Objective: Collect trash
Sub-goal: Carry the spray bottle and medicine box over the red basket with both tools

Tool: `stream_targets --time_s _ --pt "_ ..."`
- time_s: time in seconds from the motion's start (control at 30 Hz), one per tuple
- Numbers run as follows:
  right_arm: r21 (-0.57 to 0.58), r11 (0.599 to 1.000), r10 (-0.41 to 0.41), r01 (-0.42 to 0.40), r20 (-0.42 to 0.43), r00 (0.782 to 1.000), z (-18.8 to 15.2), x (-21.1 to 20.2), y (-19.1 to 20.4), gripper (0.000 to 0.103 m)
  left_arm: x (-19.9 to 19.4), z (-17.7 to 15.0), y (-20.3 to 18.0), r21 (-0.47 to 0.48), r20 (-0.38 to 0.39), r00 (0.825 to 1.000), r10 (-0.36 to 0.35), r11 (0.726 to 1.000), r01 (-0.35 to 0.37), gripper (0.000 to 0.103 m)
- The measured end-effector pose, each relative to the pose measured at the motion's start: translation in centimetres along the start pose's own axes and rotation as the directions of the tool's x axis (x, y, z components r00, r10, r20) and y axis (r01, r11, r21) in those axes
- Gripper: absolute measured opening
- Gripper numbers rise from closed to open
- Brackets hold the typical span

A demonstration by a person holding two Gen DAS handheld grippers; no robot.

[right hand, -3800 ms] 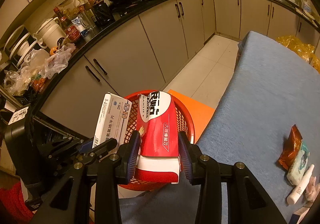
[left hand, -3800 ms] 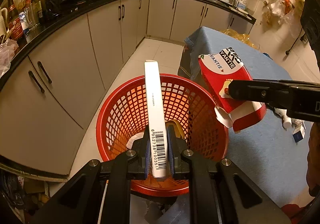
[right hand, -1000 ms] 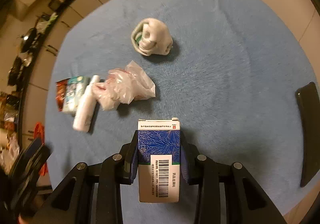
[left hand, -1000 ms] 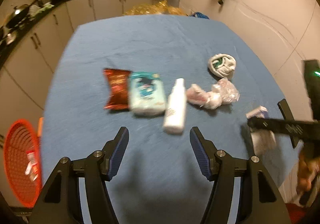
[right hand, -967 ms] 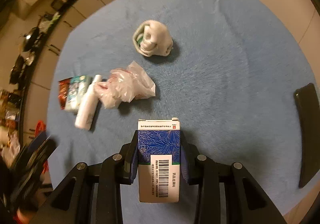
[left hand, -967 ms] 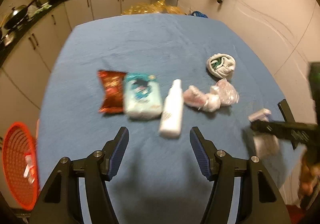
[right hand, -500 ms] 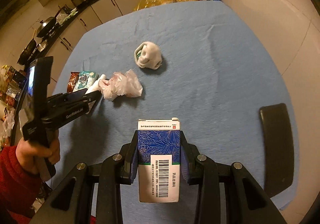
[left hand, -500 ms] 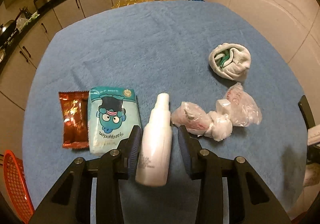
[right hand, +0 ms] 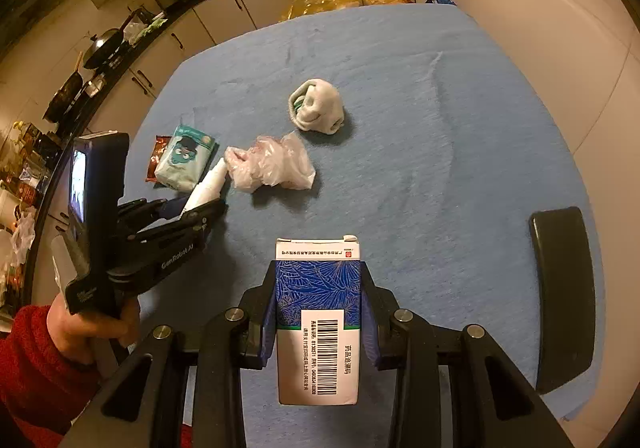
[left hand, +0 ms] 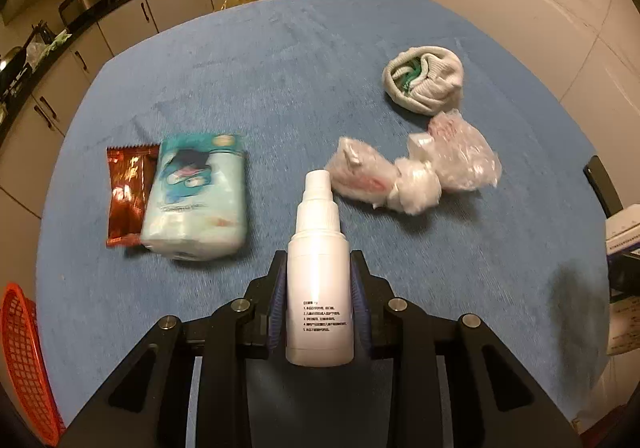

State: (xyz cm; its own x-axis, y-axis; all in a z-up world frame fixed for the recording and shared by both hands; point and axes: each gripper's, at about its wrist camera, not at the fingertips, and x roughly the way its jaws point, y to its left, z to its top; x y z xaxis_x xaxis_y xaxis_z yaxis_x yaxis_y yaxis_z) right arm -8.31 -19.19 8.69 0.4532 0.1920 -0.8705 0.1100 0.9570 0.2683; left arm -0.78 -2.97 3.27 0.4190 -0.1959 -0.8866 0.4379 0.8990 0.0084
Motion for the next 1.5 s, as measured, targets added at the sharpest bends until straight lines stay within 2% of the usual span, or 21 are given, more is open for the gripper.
stream_targets --time_s 0.23,1.07,1.5 --pt "-0.006 1.000 0.003 -0.003 -0.010 1.000 -0.6 0.3 1.2 0.037 -0.1 -0.3 0.1 0.002 0.002 1.000 -0.003 1.000 0.003 0.029" --pt "0.010 1.000 -0.009 0.010 -0.044 0.999 -2.1 1.6 1.7 0.037 -0.2 -1.5 0.4 0.010 0.012 1.000 -0.011 1.000 0.011 0.029" --pt "-0.016 1.000 0.002 -0.003 -0.044 0.999 -1.8 2.2 3.0 0.037 -2.8 -2.2 1.9 -0.017 0.051 0.999 0.001 1.000 0.000 0.029"
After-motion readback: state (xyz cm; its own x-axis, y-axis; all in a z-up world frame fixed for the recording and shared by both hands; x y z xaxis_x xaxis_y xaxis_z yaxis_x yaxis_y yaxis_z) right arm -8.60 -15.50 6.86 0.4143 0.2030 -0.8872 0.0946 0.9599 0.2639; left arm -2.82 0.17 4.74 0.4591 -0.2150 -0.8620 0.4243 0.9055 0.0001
